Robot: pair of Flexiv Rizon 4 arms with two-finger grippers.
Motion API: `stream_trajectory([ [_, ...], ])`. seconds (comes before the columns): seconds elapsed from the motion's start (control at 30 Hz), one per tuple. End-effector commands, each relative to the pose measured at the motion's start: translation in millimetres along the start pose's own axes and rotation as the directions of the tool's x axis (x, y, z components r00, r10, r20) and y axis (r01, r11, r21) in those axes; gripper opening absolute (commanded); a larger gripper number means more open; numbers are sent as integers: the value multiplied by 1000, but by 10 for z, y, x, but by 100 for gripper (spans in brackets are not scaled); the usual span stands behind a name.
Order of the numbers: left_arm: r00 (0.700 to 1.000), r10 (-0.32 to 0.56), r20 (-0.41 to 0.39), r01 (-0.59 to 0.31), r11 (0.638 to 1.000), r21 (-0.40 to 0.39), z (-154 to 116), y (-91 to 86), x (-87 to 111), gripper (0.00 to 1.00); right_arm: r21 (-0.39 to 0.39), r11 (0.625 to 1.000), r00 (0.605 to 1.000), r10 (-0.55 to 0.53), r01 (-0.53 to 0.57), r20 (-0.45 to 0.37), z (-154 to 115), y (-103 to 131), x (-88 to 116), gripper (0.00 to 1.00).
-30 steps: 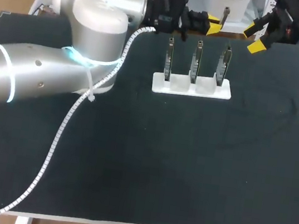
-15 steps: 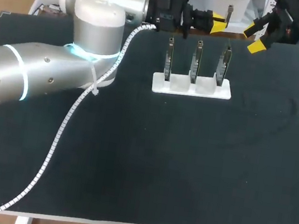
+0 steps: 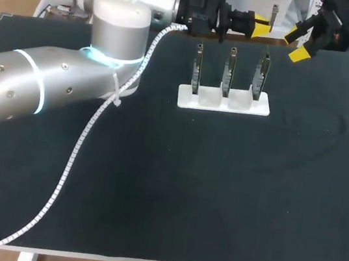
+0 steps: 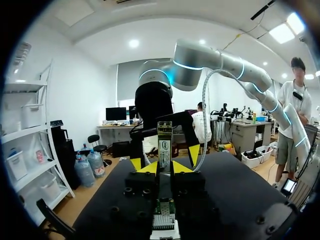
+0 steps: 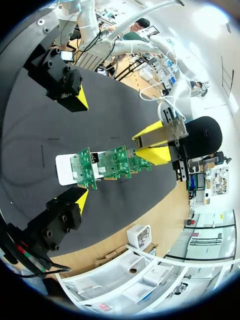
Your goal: Pick up the optical module with the left hand, and insert it into the network port with the right hand.
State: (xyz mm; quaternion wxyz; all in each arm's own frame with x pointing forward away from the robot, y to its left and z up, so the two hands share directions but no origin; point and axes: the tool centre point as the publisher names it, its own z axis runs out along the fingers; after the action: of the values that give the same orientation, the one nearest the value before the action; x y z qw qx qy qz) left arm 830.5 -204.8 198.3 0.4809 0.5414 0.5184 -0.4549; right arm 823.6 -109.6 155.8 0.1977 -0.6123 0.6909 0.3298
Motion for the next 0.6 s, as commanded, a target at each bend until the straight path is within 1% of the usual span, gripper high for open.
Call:
stream_trajectory([
  [0.03, 1000, -1, -4, 1, 1000, 10, 52, 18, 9, 0, -566, 825, 1000, 0, -1, -3, -20, -78, -19, 100],
  [0.6, 998, -61, -13, 61, 998, 26, 87, -5, 111, 0, -566, 825, 1000, 0, -1, -3, -20, -78, -19, 100],
])
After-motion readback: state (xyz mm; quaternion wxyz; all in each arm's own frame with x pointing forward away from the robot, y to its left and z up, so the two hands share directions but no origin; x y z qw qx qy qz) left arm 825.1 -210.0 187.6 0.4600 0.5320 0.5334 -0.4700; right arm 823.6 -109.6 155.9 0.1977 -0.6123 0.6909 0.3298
